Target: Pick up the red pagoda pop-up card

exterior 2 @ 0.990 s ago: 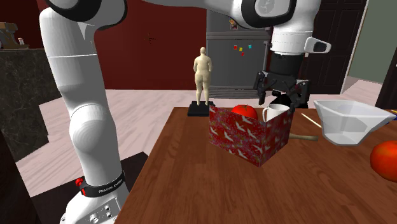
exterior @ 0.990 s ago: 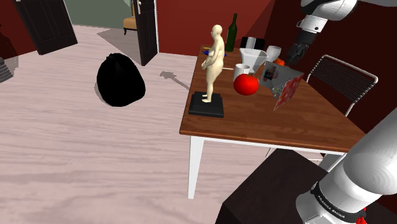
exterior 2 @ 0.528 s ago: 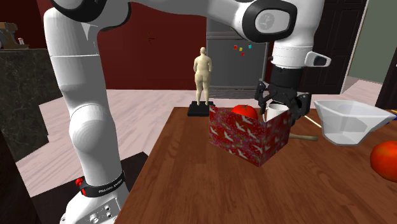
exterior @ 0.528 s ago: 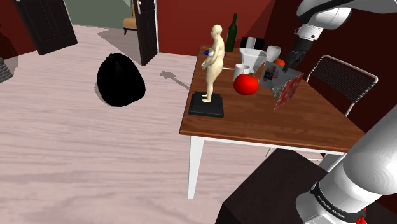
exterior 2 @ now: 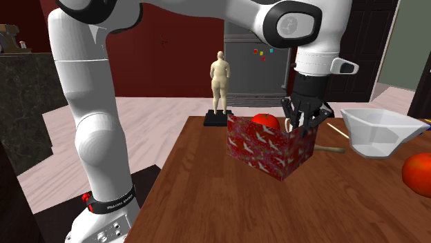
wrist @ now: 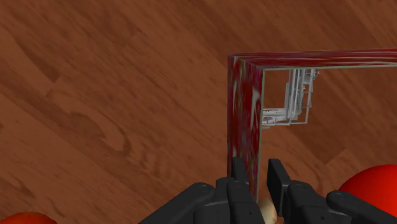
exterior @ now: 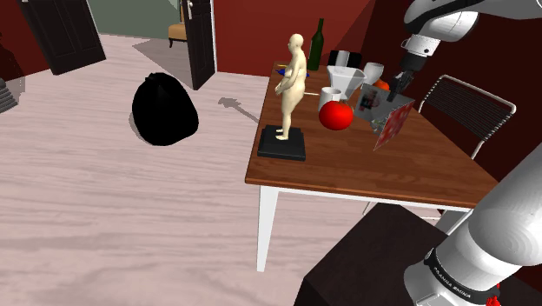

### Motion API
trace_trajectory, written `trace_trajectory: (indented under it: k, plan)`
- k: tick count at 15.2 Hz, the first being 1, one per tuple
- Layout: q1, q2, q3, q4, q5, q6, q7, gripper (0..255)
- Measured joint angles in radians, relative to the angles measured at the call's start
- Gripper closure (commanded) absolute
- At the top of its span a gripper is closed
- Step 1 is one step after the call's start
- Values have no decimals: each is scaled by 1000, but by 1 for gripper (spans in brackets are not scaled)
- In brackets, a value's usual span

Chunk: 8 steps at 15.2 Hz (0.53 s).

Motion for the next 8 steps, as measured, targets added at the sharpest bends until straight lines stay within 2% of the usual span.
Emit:
trace_trajectory:
  k: [4,8]
  plan:
    - [0,-5,1,1,-3,-4,3,255]
    - [1,-13,1,39,-10,-50,12,255]
